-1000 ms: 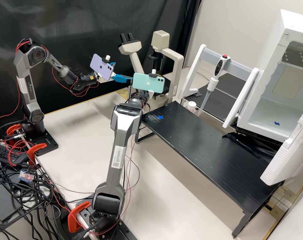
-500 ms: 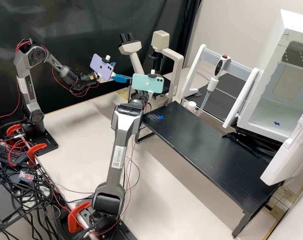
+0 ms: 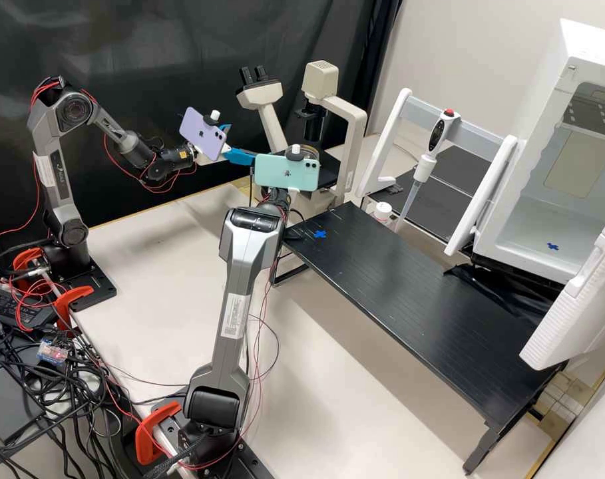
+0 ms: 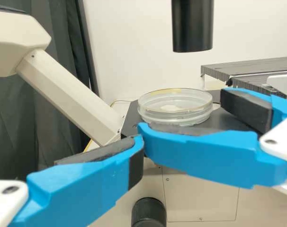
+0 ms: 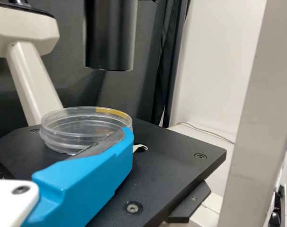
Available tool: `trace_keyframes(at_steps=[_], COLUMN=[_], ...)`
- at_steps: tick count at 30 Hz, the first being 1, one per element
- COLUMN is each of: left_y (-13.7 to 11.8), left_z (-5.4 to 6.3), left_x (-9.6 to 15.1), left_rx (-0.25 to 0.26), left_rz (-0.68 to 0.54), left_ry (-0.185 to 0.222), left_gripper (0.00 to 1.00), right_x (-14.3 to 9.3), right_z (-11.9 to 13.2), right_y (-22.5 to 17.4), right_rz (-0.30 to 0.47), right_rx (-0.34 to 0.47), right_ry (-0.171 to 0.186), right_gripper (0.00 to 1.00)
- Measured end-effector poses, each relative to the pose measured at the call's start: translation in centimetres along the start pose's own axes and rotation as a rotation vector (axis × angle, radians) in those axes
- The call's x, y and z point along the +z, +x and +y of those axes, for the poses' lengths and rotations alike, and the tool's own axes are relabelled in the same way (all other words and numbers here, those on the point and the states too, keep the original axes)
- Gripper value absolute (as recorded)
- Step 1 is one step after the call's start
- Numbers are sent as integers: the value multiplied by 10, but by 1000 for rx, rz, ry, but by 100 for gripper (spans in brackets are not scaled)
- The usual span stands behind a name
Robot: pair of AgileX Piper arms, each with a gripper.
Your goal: Move the petri dish to the microscope
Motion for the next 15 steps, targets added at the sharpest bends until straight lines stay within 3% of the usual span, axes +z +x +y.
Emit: trace_keyframes(at_steps=[7,15], left_y=[0,0], left_z=[0,0], left_x=[0,0], left_rx=[0,0], left_rz=[0,0], left_ry=[0,0], left_gripper=[100,100], right_x=[4,15], right_z=[-3,-7], right_y=[-33,-110], right_rz=[4,21], right_rx=[10,63], right_ry=[-32,-81], right_gripper=[100,100])
